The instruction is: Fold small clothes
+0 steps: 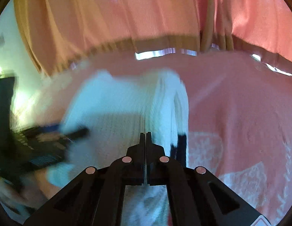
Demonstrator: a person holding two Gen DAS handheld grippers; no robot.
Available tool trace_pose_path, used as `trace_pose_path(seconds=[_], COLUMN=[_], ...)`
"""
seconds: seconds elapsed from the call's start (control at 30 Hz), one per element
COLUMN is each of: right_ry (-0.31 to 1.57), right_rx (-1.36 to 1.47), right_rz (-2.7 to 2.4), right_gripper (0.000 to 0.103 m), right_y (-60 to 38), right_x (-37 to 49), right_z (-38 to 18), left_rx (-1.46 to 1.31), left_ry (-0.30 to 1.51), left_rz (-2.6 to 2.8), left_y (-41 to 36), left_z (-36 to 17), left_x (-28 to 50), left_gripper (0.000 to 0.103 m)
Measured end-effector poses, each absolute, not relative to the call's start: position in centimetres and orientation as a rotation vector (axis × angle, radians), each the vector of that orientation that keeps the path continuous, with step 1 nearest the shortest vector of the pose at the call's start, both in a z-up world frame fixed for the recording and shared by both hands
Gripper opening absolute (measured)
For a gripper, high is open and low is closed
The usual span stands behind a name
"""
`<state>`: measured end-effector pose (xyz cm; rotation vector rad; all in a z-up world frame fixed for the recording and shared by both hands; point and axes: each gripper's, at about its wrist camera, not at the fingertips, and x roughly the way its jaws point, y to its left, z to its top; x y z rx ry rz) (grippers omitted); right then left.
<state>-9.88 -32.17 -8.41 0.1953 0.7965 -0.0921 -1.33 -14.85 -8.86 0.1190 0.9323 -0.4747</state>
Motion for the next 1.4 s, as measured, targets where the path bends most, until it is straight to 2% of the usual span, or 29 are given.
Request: trace_pose_path(seconds=[0.1,0.17,0.3,0.33,0.4,0.43,0.47,0.6,0.73,0.77,0.8,1.0,1.03,1.1,1.2,1.23,1.4], right_ry=[0.783,0.744,0.727,0.732,0.732,0.729,0.718,0.711,0.776,0.792,0.801,0.579,0.620,0.827,0.785,0.756,0.674], right_rx=[0.215,0.219,0.254,0.254,0.269,0.282,0.294,0.319,0.375,0.394,0.394,0.277,0.253,0.270,0.336,0.320,0.352], right_rz=[-0.094,-0.096,-0.098,-0.106,-0.123,-0.134,-0.145,-0.105,-0.044,-0.020,-0.002,-0.034,-0.064,-0.106,-0.091,-0.112,-0.092], right_gripper=[0.000,0.006,0.009,0.012,0.027,0.043,0.049,0.052,0.050,0.023,0.014,0.013,0.014,0.016,0.019,0.023,0.023], right_y=[-32.1,-31.8,-31.8,-31.9,-32.2,-32.4,-32.7,-33.4,-34.1,-34.1,-33.9,-32.8,-33.0,-34.2,-34.6,-34.3,-31.8], right_x=[-10.5,-11.3,-12.3,-12.4,-12.6,-12.7,-12.7,-11.4,-8.8,-8.0,-7.5,-9.5,-8.8,-6.3,-7.5,-8.4,-14.0], right_z=[-7.9,-6.5,-5.8,-5.9,-6.1,-6.1,-5.9,-5.8,-7.1,-7.5,-7.6,-2.4,-3.4,-8.2,-7.5,-6.6,-4.6], left_rx=[0.117,0.112,0.098,0.096,0.093,0.092,0.090,0.032,-0.020,-0.031,-0.036,-0.053,-0.051,-0.045,-0.031,-0.026,-0.016], left_ry=[0.937,0.941,0.949,0.949,0.950,0.949,0.950,0.917,0.894,0.893,0.893,0.888,0.893,0.911,0.921,0.914,0.906], left_rz=[-0.476,-0.477,-0.480,-0.478,-0.478,-0.478,-0.478,-0.475,-0.445,-0.437,-0.431,-0.410,-0.411,-0.416,-0.422,-0.420,-0.433], left_y=[-15.1,-15.0,-14.7,-14.7,-14.6,-14.6,-14.5,-13.1,-11.5,-11.1,-10.8,-9.4,-9.5,-9.7,-10.3,-10.4,-10.6], left_z=[-8.8,-8.7,-8.6,-8.5,-8.4,-8.4,-8.3,-7.3,-6.4,-6.3,-6.3,-6.3,-6.4,-7.0,-7.3,-7.3,-7.1], left_x=[-1.2,-1.2,-1.1,-1.1,-1.2,-1.3,-1.3,-1.1,-0.2,0.1,0.3,1.3,1.4,1.5,1.3,1.1,0.3], left_gripper=[0.070,0.070,0.070,0.070,0.070,0.070,0.070,0.071,0.073,0.073,0.073,0.073,0.073,0.073,0.073,0.073,0.074])
